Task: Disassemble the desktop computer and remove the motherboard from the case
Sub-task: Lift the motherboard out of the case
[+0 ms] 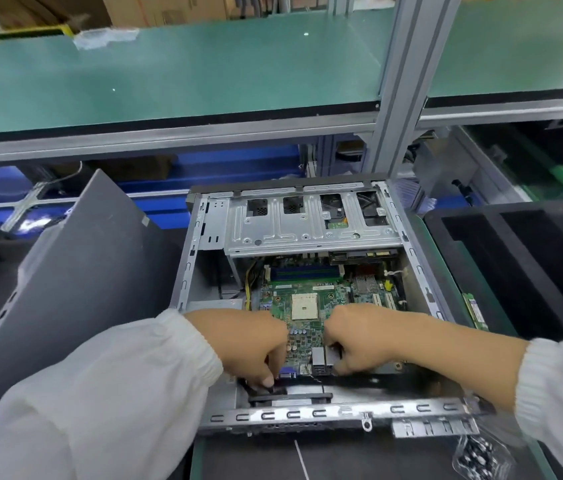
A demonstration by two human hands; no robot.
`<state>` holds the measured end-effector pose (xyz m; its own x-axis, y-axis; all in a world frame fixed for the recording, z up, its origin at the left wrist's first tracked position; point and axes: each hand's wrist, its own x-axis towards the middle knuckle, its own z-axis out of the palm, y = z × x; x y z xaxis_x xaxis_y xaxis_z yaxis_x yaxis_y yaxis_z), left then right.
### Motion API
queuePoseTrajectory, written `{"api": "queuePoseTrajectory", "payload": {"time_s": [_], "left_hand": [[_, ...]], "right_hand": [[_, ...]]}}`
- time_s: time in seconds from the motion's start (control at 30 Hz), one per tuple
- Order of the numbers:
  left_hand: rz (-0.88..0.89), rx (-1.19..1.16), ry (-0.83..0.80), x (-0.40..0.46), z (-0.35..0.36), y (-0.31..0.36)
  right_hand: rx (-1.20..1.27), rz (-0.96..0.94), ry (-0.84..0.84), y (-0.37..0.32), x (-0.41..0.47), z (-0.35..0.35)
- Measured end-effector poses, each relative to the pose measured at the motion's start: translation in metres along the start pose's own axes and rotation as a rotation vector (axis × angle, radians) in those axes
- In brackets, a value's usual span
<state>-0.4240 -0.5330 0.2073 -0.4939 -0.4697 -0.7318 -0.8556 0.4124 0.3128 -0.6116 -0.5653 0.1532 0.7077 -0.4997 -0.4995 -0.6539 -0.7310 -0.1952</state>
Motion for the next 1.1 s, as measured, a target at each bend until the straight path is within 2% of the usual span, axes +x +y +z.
{"api": "queuePoseTrajectory", "payload": {"time_s": [0.1, 0.2, 0.27, 0.4, 0.47, 0.6, 0.8, 0.9, 1.03, 1.1], "left_hand": [[0.045, -0.094, 0.14, -0.014, -0.009, -0.006], [0.102, -0.28, 0.436, -0.026, -0.022, -0.009], [0.126, -0.215, 0.573, -0.034, -0.028, -0.011], [0.097, -0.011, 0.57, -0.041, -0.027, -0.015], [0.078, 0.028, 0.562, -0.04, -0.023, -0.014], [-0.011, 0.252, 0.592, -0.017, -0.008, 0.002], [-0.047, 0.208, 0.837, 0.003, 0.018, 0.021], [0.09, 0.419, 0.916, -0.001, 0.032, 0.02], [0.378, 0.689, 0.956, -0.008, 0.039, 0.013], [0.353, 0.59, 0.991, -0.015, 0.038, 0.007]], "right_hand": [[0.113, -0.005, 0.006, 0.008, -0.009, -0.026], [0.376, 0.0, -0.07, 0.022, -0.018, -0.057], [0.473, -0.018, -0.116, 0.029, -0.022, -0.072], [0.531, -0.05, -0.182, 0.031, -0.022, -0.076], [0.529, -0.055, -0.157, 0.031, -0.022, -0.074], [0.533, -0.076, -0.104, 0.03, -0.023, -0.071], [0.475, -0.077, -0.073, 0.027, -0.026, -0.069], [0.478, -0.042, -0.098, 0.026, -0.024, -0.069], [0.491, -0.02, -0.133, 0.022, -0.023, -0.072], [0.529, -0.002, -0.129, 0.024, -0.024, -0.079]]}}
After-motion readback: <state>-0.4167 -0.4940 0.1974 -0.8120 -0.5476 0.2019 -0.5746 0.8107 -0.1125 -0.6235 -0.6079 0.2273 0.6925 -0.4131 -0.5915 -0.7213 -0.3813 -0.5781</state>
